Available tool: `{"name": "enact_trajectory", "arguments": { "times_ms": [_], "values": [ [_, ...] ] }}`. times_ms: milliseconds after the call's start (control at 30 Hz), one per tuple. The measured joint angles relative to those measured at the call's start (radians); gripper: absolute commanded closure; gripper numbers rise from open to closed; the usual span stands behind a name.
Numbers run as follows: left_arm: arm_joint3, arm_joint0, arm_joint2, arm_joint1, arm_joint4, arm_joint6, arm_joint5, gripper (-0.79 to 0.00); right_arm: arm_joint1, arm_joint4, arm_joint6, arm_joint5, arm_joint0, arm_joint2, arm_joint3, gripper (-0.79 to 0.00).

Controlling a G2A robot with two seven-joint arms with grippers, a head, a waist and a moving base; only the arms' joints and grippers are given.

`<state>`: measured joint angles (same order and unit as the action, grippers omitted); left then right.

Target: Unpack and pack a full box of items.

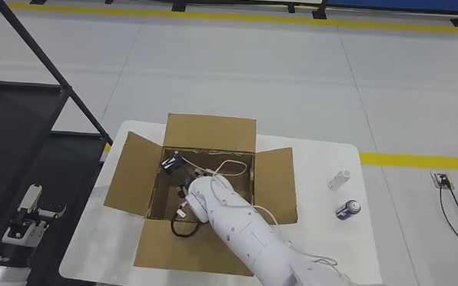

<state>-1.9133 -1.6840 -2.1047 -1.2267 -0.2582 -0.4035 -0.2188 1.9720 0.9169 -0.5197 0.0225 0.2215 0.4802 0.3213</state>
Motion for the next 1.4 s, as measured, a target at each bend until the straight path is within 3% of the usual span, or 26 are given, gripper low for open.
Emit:
{"name": "enact_trajectory", "arguments": {
  "times_ms": [233, 333, 433, 533, 567, 667, 767, 900, 1000, 1133, 1267, 1400],
  "values": [
    [0.0, 0.0, 0.0, 0.0, 0.0, 0.0, 0.0, -0.785, -0.076, -0.006, 0.062, -0.121, -0.001, 0.078, 0.102, -0.597],
    [0.0, 0.0, 0.0, 0.0, 0.0, 0.0, 0.0, -0.785, -0.135, 0.027, 0.058, -0.166, 0.042, 0.122, 0.216, -0.643],
    [0.0, 0.0, 0.0, 0.0, 0.0, 0.0, 0.0, -0.785, -0.216, 0.099, 0.012, -0.172, 0.142, 0.194, 0.439, -0.668],
    [0.0, 0.0, 0.0, 0.0, 0.0, 0.0, 0.0, -0.785, -0.318, 0.229, -0.105, -0.162, 0.34, 0.326, 0.782, -0.69],
    [0.0, 0.0, 0.0, 0.0, 0.0, 0.0, 0.0, -0.785, -0.359, 0.288, -0.169, -0.177, 0.449, 0.396, 0.928, -0.696],
    [0.0, 0.0, 0.0, 0.0, 0.0, 0.0, 0.0, -0.785, -0.432, 0.404, -0.287, -0.241, 0.718, 0.568, 1.288, -0.785],
    [0.0, 0.0, 0.0, 0.0, 0.0, 0.0, 0.0, -0.785, -0.462, 0.459, -0.284, -0.253, 0.904, 0.71, 1.608, -0.785],
    [0.0, 0.0, 0.0, 0.0, 0.0, 0.0, 0.0, -0.785, -0.482, 0.425, -0.233, -0.226, 1.055, 0.902, 1.844, -0.785],
    [0.0, 0.0, 0.0, 0.0, 0.0, 0.0, 0.0, -0.785, -0.494, 0.371, -0.208, -0.218, 1.136, 1.063, 1.913, -0.785],
    [0.0, 0.0, 0.0, 0.0, 0.0, 0.0, 0.0, -0.785, -0.506, 0.307, -0.217, -0.213, 1.183, 1.236, 1.879, -0.785],
    [0.0, 0.0, 0.0, 0.0, 0.0, 0.0, 0.0, -0.785, -0.521, 0.303, -0.269, -0.218, 1.141, 1.341, 1.735, -0.785],
    [0.0, 0.0, 0.0, 0.0, 0.0, 0.0, 0.0, -0.785, -0.535, 0.332, -0.306, -0.222, 1.056, 1.369, 1.554, -0.785]
  ]
}}
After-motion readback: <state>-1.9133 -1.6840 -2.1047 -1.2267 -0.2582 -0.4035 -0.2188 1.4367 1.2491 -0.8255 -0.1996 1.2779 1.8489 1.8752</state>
